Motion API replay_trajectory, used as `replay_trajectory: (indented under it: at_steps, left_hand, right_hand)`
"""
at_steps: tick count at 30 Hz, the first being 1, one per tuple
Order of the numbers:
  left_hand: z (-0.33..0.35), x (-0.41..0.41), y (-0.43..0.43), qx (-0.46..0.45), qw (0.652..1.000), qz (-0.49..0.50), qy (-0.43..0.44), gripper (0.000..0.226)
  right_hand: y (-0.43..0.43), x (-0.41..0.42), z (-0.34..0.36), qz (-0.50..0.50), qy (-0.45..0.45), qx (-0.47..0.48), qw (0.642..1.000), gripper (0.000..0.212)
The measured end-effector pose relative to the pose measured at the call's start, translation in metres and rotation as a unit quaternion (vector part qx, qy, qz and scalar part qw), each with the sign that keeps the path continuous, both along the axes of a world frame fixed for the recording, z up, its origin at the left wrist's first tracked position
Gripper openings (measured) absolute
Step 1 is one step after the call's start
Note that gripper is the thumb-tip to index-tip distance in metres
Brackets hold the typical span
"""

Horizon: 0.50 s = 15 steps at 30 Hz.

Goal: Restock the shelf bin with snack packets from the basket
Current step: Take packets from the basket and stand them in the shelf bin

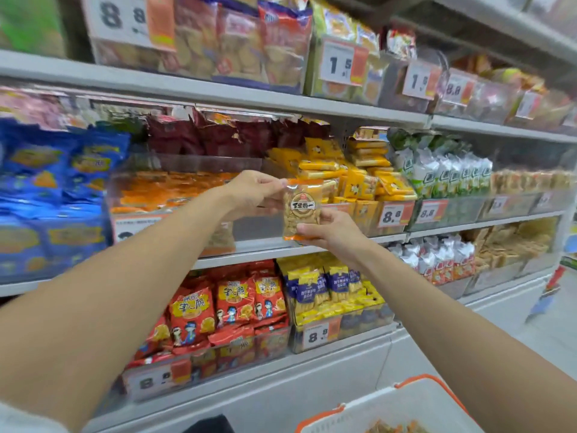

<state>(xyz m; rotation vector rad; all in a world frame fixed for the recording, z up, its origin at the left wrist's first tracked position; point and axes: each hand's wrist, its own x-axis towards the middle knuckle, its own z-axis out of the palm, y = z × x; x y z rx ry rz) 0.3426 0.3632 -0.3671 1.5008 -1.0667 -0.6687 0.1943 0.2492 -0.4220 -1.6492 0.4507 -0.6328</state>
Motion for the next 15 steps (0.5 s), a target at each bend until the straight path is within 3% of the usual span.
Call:
replay_trajectory:
  at_steps: [6, 11, 13, 15]
  left_hand:
    - [0.034, 0.071, -0.005, -0.052, 0.995, 0.087, -0.007, 0.022]
    - [0.047, 0.143, -0.019, -0.03, 0.991, 0.126, -0.025, 0.022]
    - [0.047, 0.166, -0.031, -0.007, 0.985, 0.158, -0.072, 0.014]
    - [0.04, 0.189, -0.043, 0.034, 0.966, 0.191, -0.173, 0.01]
  right_hand:
    - [0.0, 0.087, 0.044, 0.004, -0.028, -0.042, 0.999, 0.025]
    - [-0.024, 0.162, 0.057, -0.009, 0.013, -0.109, 0.994, 0.019]
    - [-0.038, 0.189, 0.059, -0.025, 0.046, -0.161, 0.986, 0.026]
    - [-0.053, 0.212, 0.058, -0.022, 0.137, -0.231, 0.963, 0.037]
